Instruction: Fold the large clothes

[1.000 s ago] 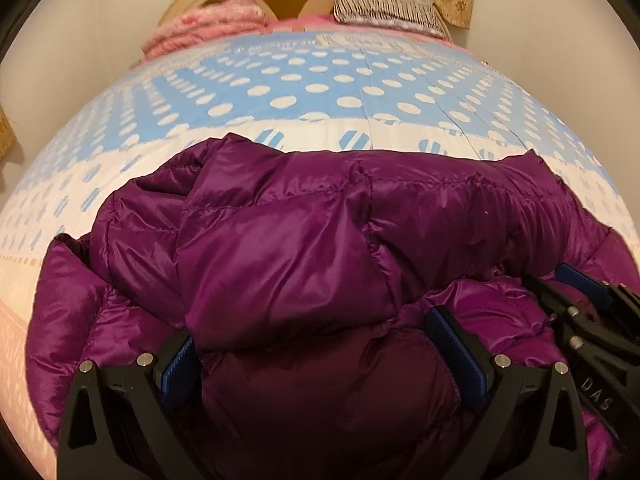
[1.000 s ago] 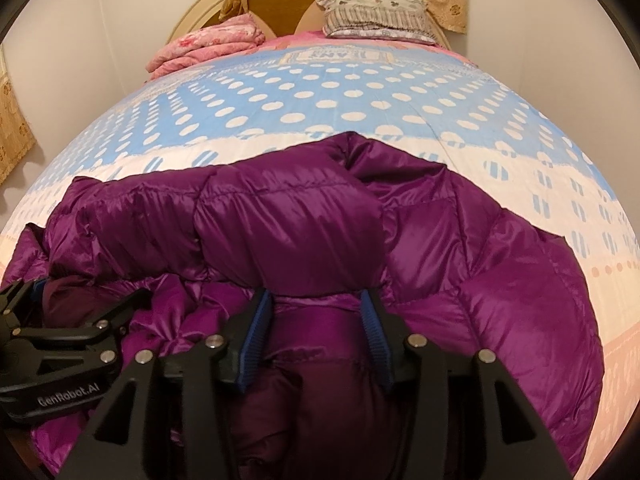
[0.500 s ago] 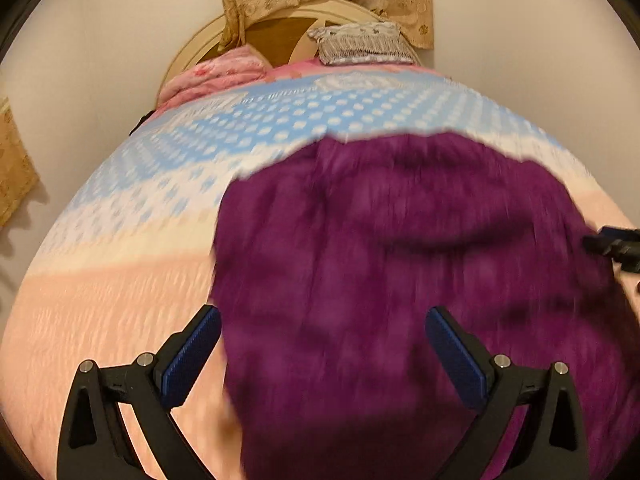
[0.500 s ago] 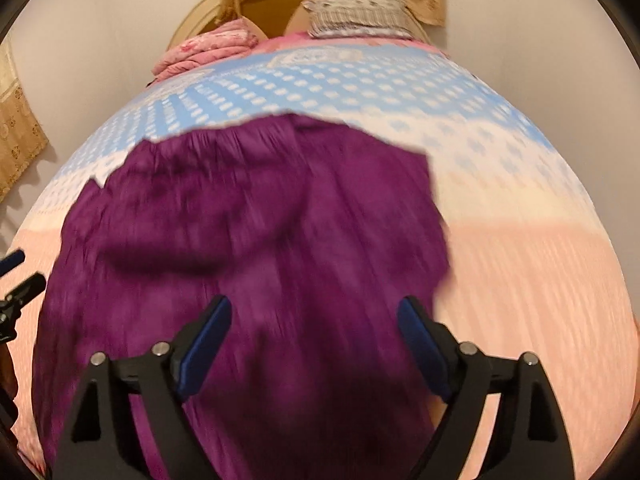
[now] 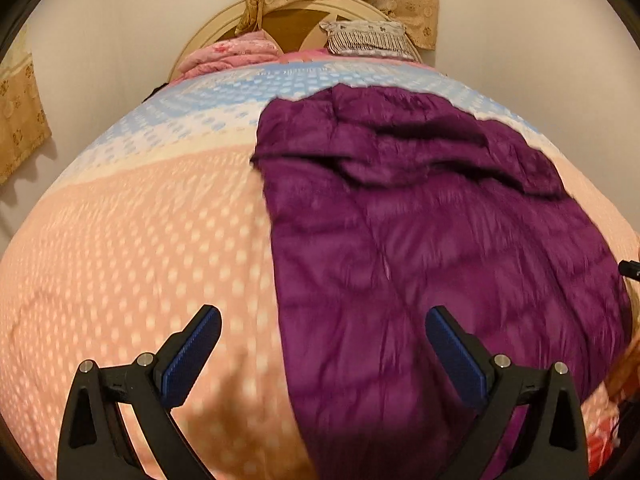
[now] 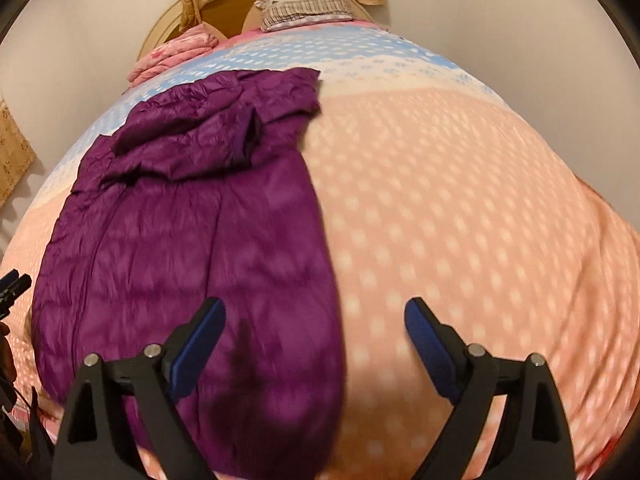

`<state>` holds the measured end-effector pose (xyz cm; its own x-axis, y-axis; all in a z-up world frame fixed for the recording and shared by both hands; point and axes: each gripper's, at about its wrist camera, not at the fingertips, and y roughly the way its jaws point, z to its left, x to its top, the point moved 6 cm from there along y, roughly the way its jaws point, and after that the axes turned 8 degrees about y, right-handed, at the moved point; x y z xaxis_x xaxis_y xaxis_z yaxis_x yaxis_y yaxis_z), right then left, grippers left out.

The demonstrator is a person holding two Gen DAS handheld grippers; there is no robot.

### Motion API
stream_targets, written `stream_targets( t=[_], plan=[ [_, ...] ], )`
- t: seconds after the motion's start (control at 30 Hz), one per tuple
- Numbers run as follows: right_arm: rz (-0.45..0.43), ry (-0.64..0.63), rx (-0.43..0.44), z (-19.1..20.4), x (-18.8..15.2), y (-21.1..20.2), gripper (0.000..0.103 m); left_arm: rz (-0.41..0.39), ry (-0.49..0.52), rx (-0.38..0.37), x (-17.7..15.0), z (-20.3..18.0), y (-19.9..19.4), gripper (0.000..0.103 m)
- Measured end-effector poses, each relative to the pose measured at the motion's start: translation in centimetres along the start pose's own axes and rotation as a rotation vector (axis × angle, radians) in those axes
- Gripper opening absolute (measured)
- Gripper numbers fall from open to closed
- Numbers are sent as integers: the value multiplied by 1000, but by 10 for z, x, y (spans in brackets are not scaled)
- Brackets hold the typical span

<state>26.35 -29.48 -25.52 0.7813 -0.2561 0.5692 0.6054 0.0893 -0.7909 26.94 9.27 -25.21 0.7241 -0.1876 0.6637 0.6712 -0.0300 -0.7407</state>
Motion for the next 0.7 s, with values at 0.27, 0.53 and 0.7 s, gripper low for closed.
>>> stream_targets(
  t=[0.27, 0.53, 0.7],
  plan=[
    [7, -68, 19, 25, -43, 4, 93, 7, 18, -26, -31, -19, -1, 102],
    [-37, -117, 64, 46, -52, 0, 34, 26, 50, -99, -41, -43, -4, 57],
    [-37, -104, 110, 51, -51, -5, 15, 19, 91, -112, -38, -50, -15, 15]
  ],
)
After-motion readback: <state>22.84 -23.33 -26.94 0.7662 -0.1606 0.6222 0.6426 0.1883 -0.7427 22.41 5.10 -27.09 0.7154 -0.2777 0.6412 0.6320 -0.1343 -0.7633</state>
